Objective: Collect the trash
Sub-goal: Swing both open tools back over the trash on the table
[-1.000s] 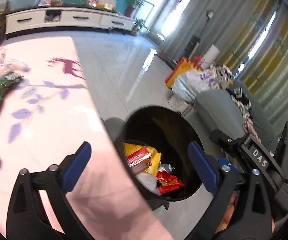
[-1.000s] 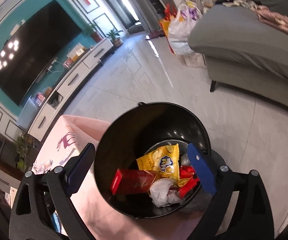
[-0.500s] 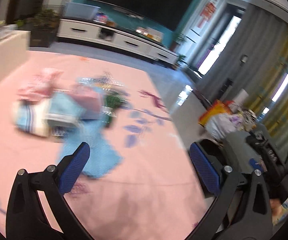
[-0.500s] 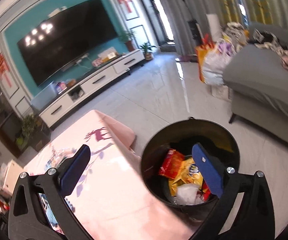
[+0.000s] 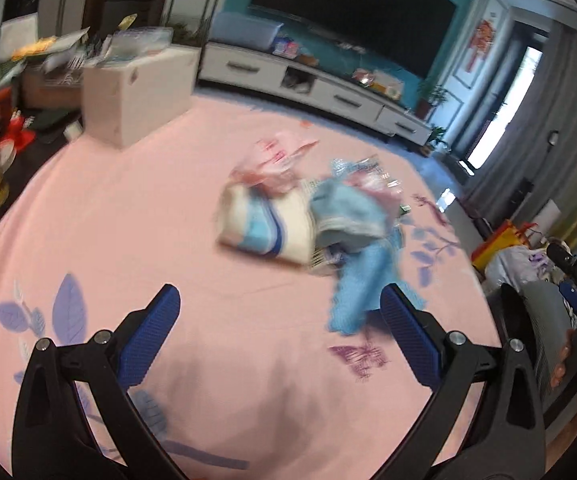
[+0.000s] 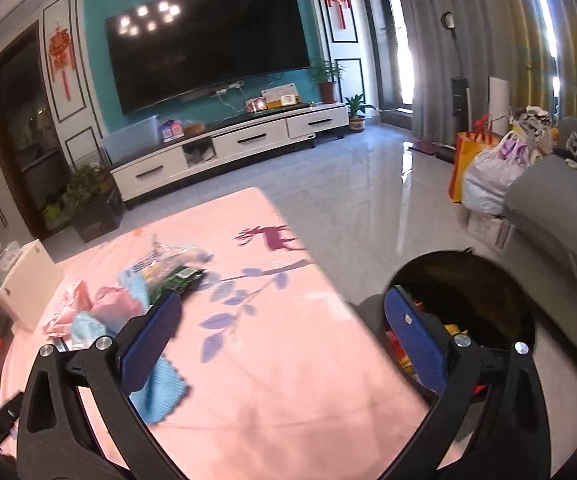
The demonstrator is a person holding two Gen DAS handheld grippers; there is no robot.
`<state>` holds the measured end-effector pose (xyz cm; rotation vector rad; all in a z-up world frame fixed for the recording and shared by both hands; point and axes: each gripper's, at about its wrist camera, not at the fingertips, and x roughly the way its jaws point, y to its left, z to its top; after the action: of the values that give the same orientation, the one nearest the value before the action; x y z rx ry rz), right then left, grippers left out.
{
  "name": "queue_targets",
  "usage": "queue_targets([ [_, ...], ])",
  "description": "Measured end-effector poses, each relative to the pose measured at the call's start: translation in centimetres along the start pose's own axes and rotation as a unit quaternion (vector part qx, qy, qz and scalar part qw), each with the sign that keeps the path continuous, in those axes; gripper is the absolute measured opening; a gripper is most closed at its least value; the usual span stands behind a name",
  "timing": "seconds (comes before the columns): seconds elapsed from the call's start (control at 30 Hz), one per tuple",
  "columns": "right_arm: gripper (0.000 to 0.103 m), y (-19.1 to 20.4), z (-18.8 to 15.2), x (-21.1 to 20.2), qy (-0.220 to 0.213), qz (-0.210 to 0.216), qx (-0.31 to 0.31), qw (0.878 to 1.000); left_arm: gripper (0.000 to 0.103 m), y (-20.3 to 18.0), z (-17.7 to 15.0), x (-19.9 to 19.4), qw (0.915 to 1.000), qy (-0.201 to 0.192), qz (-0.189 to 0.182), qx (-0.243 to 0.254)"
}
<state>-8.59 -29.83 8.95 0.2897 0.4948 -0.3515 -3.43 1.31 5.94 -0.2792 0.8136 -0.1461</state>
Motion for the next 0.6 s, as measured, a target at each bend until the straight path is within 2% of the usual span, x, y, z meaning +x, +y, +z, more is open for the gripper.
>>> queue_targets([
  [0.1,0.1,2.0,-1.7,1.7,0.02,0.016,-0.013,1.0,0.1,1.2,-0.1,0.8,0.9992,0.029,-0.026,-0.003],
  [0.17,0.1,3.9,-3.1,2.9,0.04,0.018,-0.044,0.998,0.1,1.6,-0.3,1.0,0.9993,0.027,-0.023,-0.011],
  [0.3,0.1,6.5,-5.2,3.9,0.051,0.019,-0.092,0.994,0.099,1.9,-0.5,1.2,0.9994,0.028,-0.016,-0.01],
  [0.4,0.1,7.5,-6.2,4.0,0.06,0.039,-0.095,0.993,0.099,2.1,-0.6,1.2,0.9993,0.03,-0.019,-0.016],
  [0.6,0.1,8.6,-7.1,4.1,0.075,0.072,-0.093,0.99,0.091,3.0,-0.5,1.3,0.9982,0.032,-0.03,-0.04],
])
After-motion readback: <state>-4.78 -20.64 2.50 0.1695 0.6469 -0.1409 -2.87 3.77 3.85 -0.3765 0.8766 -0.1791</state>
